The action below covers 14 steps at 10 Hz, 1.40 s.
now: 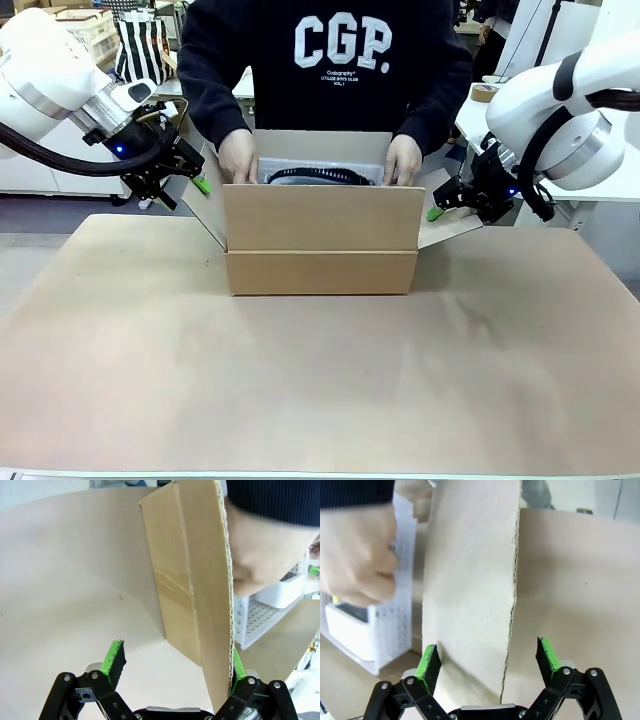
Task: Pack the gift set into the box.
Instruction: Lift both hands away from the flaps of the Package Box.
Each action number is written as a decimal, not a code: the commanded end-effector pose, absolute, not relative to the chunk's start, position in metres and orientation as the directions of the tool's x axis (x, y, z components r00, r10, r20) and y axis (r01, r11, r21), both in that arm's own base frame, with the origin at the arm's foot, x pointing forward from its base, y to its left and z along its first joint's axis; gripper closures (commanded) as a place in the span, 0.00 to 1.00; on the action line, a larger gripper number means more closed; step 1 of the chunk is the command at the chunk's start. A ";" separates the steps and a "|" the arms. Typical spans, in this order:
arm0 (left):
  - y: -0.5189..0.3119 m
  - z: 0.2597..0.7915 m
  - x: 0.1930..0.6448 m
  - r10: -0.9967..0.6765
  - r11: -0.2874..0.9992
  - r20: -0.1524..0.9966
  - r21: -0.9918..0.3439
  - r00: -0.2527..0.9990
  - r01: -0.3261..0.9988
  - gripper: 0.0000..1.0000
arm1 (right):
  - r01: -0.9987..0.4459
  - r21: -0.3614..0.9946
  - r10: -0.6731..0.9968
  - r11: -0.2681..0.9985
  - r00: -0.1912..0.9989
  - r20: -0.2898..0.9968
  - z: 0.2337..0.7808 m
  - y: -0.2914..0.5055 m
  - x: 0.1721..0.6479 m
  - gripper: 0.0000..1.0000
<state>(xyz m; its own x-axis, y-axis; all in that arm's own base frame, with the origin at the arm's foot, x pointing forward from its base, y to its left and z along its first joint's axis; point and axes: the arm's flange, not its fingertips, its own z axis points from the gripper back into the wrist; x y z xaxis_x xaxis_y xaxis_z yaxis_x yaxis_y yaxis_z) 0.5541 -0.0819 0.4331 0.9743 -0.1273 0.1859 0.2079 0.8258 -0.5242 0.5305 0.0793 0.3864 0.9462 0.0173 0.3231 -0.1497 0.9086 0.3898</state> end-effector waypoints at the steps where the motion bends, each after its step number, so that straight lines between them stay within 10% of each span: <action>1: -0.082 0.436 0.552 -0.119 0.834 0.180 -0.515 0.976 0.197 0.00 | -0.139 0.384 0.008 0.913 0.946 0.323 0.390 0.081 0.532 0.00; 14: -0.082 0.436 0.552 -0.119 0.834 0.180 -0.515 0.976 0.197 0.00 | -0.139 0.384 0.008 0.913 0.946 0.323 0.390 0.081 0.532 0.00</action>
<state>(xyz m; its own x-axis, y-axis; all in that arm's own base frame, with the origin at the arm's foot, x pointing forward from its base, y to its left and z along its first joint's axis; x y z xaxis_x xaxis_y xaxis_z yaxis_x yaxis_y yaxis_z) 0.5541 -0.0819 0.4331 0.9743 -0.1273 0.1859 0.2079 0.8258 -0.5242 0.5305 0.0793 0.3864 0.9462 0.0172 0.3231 -0.1497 0.9086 0.3898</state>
